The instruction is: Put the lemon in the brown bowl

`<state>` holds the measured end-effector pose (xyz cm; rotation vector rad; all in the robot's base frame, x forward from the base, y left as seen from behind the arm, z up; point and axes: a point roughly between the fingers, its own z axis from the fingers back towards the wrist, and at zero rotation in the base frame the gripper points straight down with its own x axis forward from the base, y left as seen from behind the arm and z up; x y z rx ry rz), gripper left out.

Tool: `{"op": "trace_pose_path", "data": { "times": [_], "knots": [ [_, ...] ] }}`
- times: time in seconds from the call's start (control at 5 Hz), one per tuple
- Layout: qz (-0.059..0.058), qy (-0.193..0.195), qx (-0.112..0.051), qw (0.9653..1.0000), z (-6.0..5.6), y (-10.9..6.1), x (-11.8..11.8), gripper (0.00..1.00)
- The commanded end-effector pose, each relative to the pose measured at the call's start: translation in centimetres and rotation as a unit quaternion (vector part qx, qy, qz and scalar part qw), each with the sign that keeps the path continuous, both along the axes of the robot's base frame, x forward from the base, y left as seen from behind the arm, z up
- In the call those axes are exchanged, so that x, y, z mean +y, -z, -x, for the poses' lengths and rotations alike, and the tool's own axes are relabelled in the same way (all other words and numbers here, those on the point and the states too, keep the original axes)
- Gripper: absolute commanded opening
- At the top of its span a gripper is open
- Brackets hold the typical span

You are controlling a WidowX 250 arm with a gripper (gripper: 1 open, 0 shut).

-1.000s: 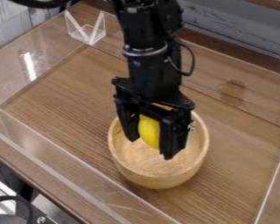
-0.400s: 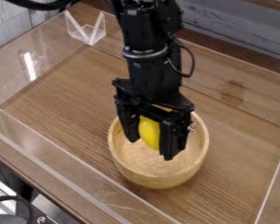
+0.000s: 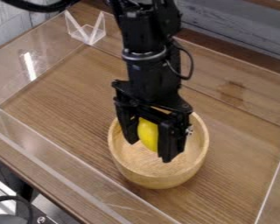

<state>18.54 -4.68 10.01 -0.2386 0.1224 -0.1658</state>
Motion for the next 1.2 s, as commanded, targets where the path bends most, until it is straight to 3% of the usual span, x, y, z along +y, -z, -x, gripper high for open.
{"op": "trace_pose_path", "data": {
  "times": [0.0,1.0],
  "knots": [
    [0.003,0.011,-0.018,0.9998,-0.43,-0.57,-0.22,0.0],
    [0.004,0.021,-0.02,0.9996,-0.29,-0.09,-0.48,0.0]
  ]
}}
